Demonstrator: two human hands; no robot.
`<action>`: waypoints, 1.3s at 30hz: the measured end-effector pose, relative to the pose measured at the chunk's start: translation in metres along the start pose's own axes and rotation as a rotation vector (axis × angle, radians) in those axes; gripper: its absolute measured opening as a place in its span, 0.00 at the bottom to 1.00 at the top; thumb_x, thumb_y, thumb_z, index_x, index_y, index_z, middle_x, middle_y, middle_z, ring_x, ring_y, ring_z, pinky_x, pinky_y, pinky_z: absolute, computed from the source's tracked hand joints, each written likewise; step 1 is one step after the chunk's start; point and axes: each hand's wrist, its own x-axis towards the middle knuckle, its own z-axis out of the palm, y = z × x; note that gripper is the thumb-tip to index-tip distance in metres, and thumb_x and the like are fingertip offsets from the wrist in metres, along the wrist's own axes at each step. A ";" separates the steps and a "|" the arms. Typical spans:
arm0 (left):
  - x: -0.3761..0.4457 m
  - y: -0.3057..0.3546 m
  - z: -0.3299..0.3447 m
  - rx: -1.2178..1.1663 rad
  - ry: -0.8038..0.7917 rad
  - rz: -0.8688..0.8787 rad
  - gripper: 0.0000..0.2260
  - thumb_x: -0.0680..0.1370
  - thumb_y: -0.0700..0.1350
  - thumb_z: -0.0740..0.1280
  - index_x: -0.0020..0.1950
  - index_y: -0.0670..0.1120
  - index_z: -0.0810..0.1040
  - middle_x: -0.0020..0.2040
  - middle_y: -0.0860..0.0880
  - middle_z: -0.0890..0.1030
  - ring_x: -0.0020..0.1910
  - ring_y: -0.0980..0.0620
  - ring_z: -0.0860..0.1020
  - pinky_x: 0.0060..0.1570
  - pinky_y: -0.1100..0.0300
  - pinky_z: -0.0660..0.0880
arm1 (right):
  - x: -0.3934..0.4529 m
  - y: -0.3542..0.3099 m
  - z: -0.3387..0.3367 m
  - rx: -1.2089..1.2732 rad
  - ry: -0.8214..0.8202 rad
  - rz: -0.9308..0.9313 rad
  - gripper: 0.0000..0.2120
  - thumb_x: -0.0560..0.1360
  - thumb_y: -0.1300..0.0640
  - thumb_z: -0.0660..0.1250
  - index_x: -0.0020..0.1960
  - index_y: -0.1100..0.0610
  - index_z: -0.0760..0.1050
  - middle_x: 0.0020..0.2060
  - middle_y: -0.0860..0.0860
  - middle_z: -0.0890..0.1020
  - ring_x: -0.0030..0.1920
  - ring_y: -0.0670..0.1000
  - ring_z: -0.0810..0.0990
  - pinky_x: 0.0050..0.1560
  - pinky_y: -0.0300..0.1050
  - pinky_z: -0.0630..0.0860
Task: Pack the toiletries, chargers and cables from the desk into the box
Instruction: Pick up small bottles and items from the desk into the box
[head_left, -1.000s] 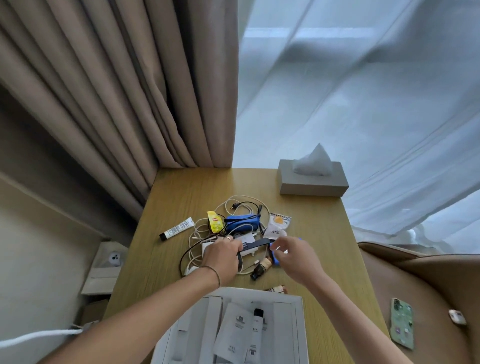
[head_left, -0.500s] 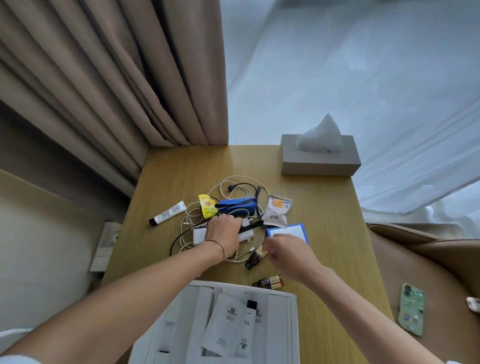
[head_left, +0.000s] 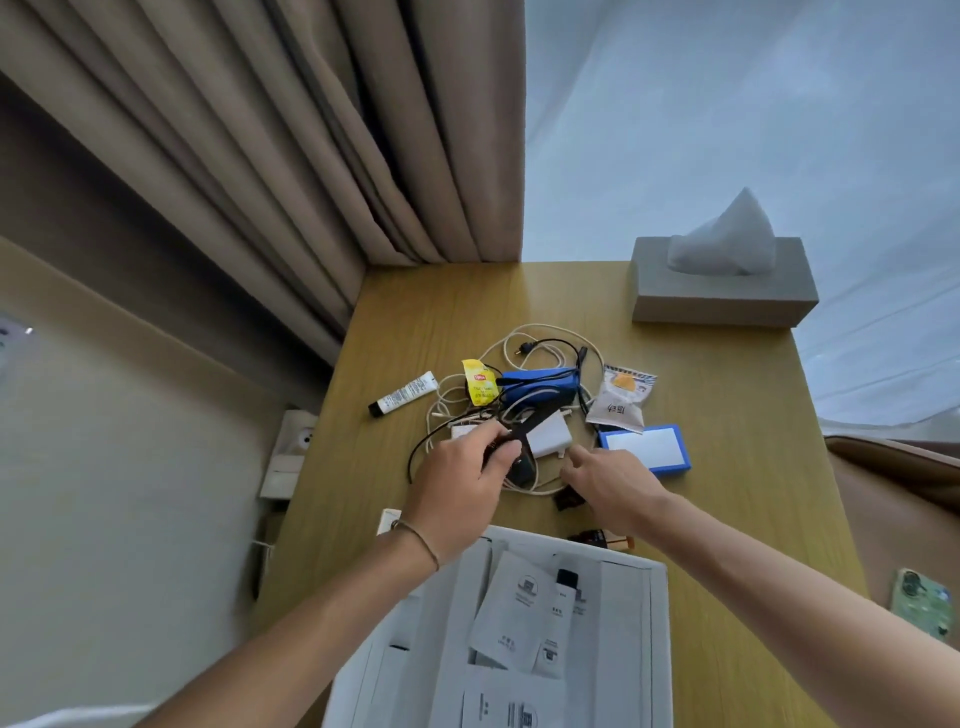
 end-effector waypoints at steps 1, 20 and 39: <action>-0.008 -0.001 -0.002 -0.037 0.012 -0.015 0.10 0.83 0.51 0.61 0.45 0.51 0.76 0.29 0.54 0.75 0.28 0.54 0.73 0.29 0.51 0.71 | 0.001 0.000 0.002 -0.019 -0.003 -0.010 0.24 0.74 0.61 0.72 0.69 0.54 0.73 0.63 0.54 0.75 0.49 0.54 0.81 0.44 0.47 0.81; -0.095 -0.048 -0.024 -0.291 0.137 -0.222 0.23 0.83 0.56 0.57 0.31 0.46 0.72 0.21 0.56 0.68 0.22 0.58 0.64 0.26 0.63 0.61 | -0.085 -0.092 -0.117 1.051 0.231 0.283 0.08 0.75 0.52 0.74 0.50 0.50 0.75 0.41 0.49 0.85 0.37 0.43 0.85 0.35 0.41 0.79; -0.160 -0.115 -0.073 -0.359 0.085 -0.337 0.16 0.85 0.47 0.58 0.42 0.50 0.81 0.32 0.49 0.78 0.31 0.50 0.75 0.34 0.53 0.73 | -0.005 -0.231 -0.012 0.936 -0.050 0.788 0.16 0.65 0.41 0.70 0.34 0.55 0.83 0.26 0.45 0.84 0.31 0.45 0.82 0.35 0.43 0.79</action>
